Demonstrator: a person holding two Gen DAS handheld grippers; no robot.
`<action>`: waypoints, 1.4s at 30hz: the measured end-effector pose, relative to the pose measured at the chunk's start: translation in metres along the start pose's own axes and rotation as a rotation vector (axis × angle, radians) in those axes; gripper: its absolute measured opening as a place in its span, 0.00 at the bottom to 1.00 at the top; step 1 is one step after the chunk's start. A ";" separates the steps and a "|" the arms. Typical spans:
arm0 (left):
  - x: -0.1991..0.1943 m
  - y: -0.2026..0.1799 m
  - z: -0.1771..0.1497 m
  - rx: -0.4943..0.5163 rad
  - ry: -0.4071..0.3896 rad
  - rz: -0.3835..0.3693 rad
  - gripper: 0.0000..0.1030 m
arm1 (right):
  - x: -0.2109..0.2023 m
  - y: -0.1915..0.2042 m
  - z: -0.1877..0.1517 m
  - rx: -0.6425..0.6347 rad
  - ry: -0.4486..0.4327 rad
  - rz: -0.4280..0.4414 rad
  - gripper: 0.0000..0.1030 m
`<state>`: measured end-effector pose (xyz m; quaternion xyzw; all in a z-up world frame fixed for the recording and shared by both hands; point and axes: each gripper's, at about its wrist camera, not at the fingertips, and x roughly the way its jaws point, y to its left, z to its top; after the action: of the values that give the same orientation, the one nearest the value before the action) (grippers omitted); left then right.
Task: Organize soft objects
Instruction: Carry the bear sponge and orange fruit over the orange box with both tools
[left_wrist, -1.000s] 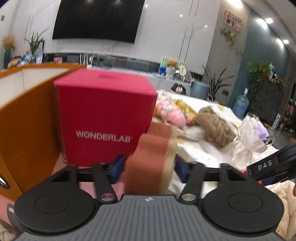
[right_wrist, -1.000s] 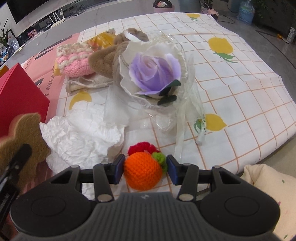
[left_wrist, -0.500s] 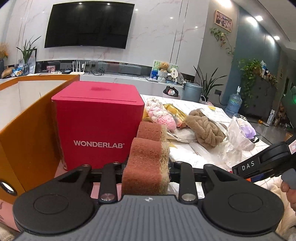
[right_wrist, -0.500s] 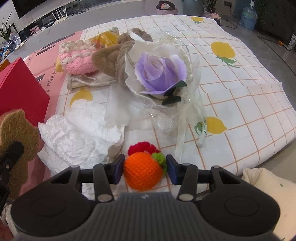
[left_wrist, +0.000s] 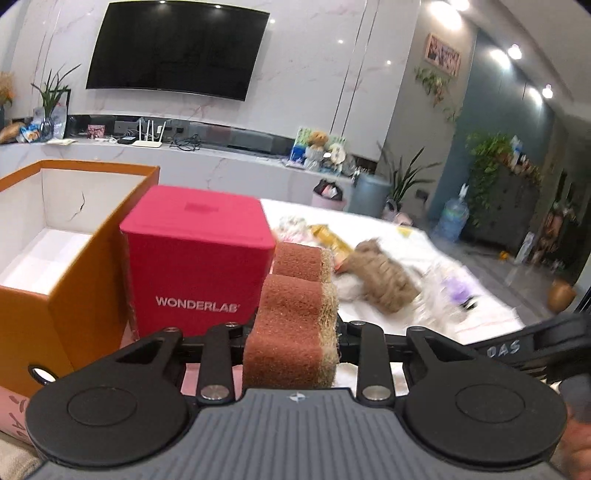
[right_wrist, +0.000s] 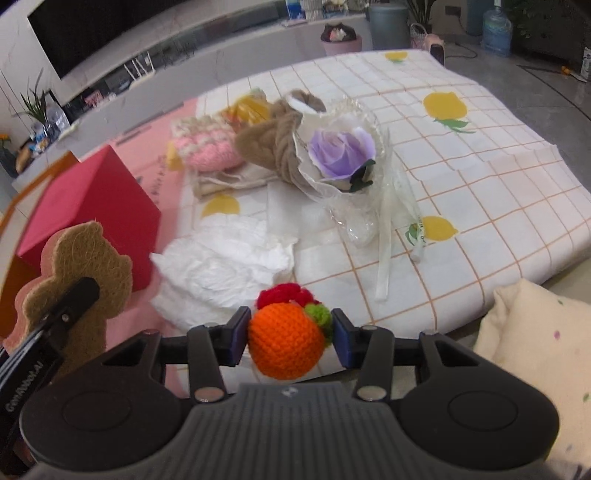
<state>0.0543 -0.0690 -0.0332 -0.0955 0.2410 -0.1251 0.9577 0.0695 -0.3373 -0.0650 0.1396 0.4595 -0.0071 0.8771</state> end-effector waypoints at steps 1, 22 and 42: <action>-0.005 0.001 0.003 -0.011 -0.014 -0.013 0.35 | -0.004 0.001 -0.001 0.002 -0.012 0.001 0.45; -0.091 0.078 0.106 -0.082 -0.109 0.168 0.35 | -0.129 0.172 0.002 -0.216 -0.308 0.276 0.45; -0.009 0.235 0.090 -0.327 0.108 0.285 0.35 | 0.040 0.334 0.013 -0.341 -0.160 0.387 0.45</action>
<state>0.1365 0.1681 -0.0084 -0.2078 0.3202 0.0473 0.9231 0.1494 -0.0154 -0.0106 0.0742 0.3480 0.2271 0.9065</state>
